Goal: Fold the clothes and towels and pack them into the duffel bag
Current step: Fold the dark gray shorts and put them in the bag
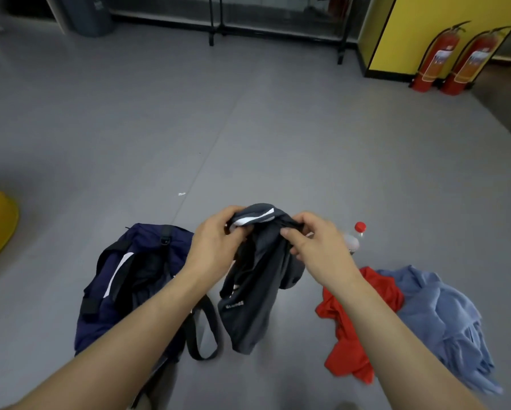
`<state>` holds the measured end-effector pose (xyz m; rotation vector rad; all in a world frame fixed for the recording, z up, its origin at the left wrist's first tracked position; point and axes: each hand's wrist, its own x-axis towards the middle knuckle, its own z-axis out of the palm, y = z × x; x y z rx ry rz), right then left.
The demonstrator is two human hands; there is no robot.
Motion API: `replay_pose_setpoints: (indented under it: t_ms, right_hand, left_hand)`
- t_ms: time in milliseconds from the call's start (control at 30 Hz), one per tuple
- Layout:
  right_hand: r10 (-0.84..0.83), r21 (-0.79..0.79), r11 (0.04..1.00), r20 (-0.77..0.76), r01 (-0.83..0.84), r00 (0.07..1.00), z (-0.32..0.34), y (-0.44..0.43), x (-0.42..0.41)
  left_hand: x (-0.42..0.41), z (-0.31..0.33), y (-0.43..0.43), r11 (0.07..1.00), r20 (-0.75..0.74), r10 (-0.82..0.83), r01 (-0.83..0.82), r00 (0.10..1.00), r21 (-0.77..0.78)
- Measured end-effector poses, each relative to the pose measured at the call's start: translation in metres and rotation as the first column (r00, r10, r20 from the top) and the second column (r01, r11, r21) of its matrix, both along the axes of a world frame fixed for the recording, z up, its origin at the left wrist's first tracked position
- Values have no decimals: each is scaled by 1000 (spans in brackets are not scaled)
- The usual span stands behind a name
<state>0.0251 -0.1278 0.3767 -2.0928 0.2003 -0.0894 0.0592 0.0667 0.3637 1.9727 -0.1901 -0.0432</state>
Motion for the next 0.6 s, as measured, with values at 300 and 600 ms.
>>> replay_pose_setpoints:
  t_ms: [300,600]
  right_hand:
    - [65,-311,949,14,-57,998,-13,5,8]
    - [36,-293,956,29,-26,999,-10,-5,9]
  left_hand:
    - [10,16,5,993,83,121,-119,989,-19]
    - [14,6,3,992,81,93,-99,992,73]
